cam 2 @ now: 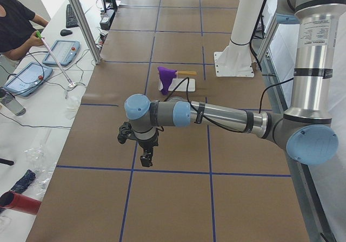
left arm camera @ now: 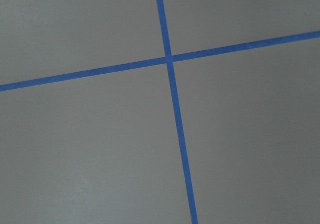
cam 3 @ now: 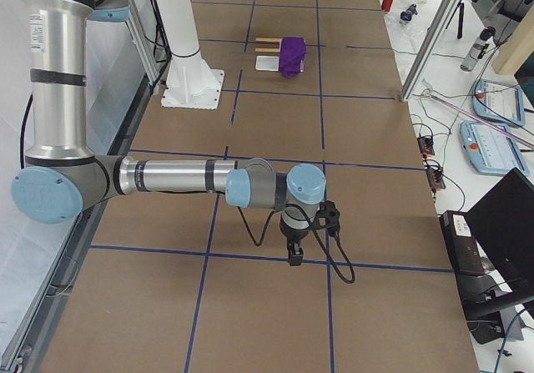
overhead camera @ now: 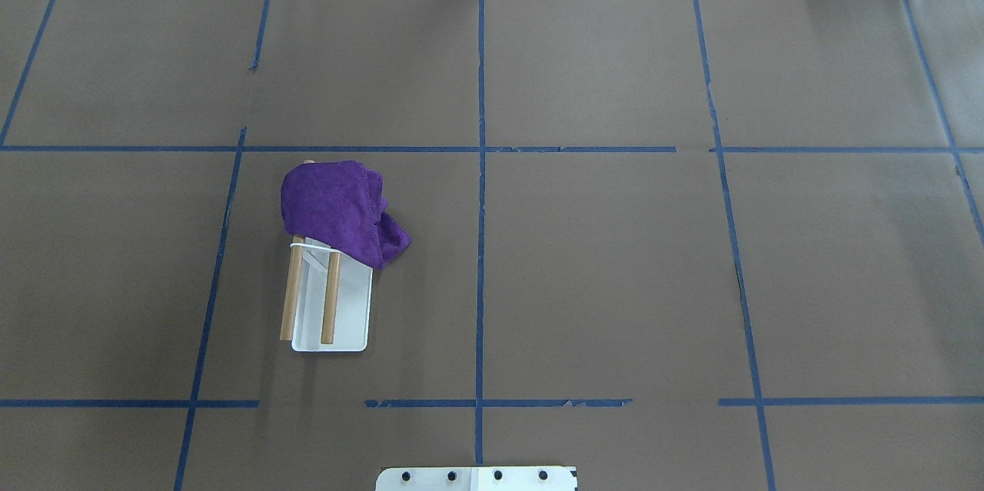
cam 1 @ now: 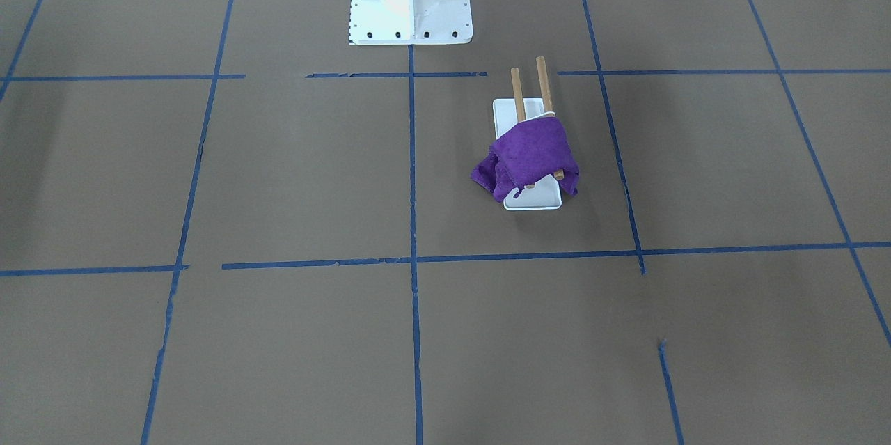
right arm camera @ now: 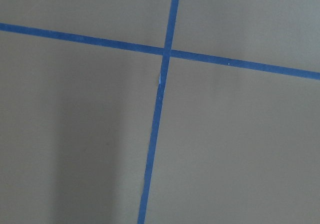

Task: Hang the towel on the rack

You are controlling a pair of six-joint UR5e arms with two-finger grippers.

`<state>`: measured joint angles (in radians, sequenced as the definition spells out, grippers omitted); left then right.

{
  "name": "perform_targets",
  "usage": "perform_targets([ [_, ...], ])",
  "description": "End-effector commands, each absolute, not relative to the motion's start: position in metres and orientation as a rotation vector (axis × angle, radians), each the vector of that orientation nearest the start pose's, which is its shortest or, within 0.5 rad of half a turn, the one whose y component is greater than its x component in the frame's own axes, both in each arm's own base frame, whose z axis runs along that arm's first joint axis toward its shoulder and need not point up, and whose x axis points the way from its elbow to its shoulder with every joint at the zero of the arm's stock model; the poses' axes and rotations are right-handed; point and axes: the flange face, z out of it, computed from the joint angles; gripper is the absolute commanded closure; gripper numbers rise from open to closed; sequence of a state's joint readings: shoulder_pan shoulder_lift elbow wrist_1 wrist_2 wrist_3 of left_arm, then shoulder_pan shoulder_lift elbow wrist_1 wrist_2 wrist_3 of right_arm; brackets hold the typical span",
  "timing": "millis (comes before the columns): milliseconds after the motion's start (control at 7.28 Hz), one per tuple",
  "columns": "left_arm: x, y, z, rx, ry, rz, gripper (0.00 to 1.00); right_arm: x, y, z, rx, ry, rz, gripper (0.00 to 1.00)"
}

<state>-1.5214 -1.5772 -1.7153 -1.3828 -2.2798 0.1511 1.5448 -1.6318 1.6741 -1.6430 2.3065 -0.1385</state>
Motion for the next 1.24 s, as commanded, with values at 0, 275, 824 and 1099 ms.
perform_targets([
  [0, -0.045, -0.488, 0.614, -0.006, 0.711, 0.180, 0.00, 0.054, -0.468, 0.641, 0.023, -0.746, -0.147, 0.00],
  [275, -0.044, -0.492, 0.619, 0.001, 0.713, 0.214, 0.00, 0.053, -0.475, 0.635, 0.033, -0.744, -0.151, 0.00],
  [824, -0.045, -0.503, 0.607, 0.014, 0.711, 0.216, 0.00, 0.053, -0.474, 0.637, 0.029, -0.747, -0.149, 0.00],
  [1099, -0.045, -0.501, 0.617, -0.001, 0.712, 0.209, 0.00, 0.044, -0.476, 0.634, 0.029, -0.740, -0.171, 0.00],
])
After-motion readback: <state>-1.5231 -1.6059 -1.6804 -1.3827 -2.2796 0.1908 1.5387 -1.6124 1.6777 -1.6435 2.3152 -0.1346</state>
